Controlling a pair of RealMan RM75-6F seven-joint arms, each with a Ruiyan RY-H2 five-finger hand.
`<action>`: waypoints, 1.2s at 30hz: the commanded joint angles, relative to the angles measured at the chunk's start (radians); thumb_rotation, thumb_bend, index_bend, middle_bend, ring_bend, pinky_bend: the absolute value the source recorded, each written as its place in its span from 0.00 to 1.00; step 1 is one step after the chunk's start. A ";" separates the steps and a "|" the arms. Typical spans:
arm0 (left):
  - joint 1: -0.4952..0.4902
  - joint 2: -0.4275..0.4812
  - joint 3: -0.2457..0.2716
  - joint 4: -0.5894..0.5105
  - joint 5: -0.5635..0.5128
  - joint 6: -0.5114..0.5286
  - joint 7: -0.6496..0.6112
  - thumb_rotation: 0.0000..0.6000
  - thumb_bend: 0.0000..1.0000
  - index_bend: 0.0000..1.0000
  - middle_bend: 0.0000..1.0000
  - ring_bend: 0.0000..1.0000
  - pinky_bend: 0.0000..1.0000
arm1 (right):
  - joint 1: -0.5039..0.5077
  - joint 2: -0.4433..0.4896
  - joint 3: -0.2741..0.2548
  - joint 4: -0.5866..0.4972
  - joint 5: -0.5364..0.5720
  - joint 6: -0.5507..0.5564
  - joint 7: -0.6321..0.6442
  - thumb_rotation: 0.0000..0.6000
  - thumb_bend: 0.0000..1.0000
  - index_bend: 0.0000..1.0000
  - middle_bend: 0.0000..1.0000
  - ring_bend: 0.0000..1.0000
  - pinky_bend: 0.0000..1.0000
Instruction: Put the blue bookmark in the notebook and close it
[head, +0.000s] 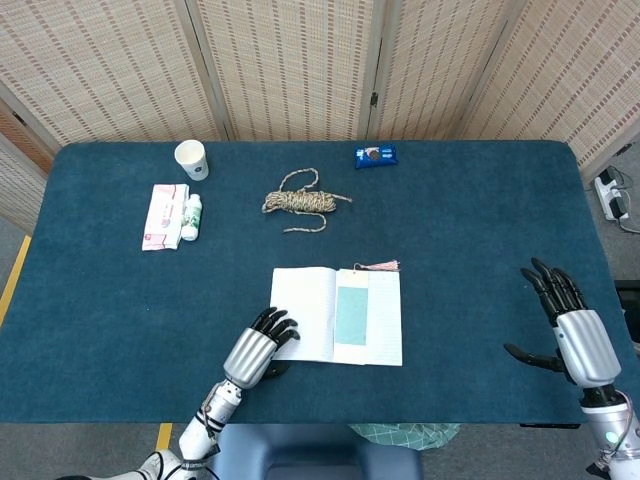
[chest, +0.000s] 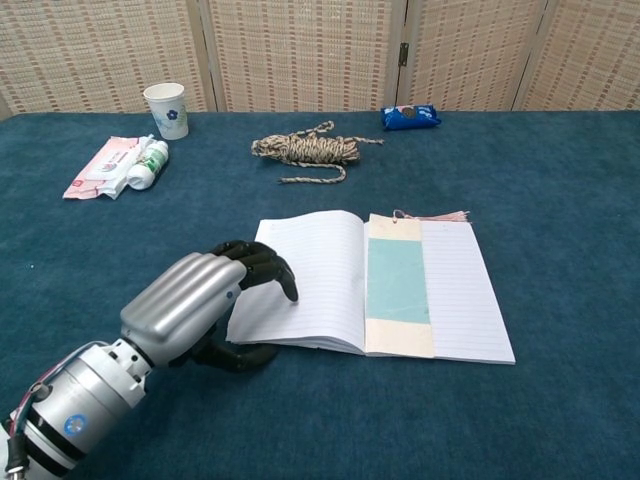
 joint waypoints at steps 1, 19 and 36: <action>-0.007 -0.016 0.000 0.028 -0.004 0.008 -0.017 1.00 0.31 0.41 0.32 0.19 0.17 | -0.005 0.003 0.003 0.000 -0.004 0.009 0.005 1.00 0.00 0.00 0.00 0.00 0.03; -0.040 -0.095 -0.042 0.187 -0.030 0.119 -0.122 1.00 0.31 0.41 0.33 0.19 0.17 | -0.017 0.010 0.012 -0.005 -0.010 0.016 0.014 1.00 0.00 0.00 0.00 0.00 0.03; -0.132 -0.114 -0.104 0.247 -0.046 0.210 -0.190 1.00 0.29 0.41 0.33 0.19 0.17 | -0.028 0.018 0.015 -0.010 -0.030 0.036 0.026 1.00 0.00 0.00 0.00 0.00 0.03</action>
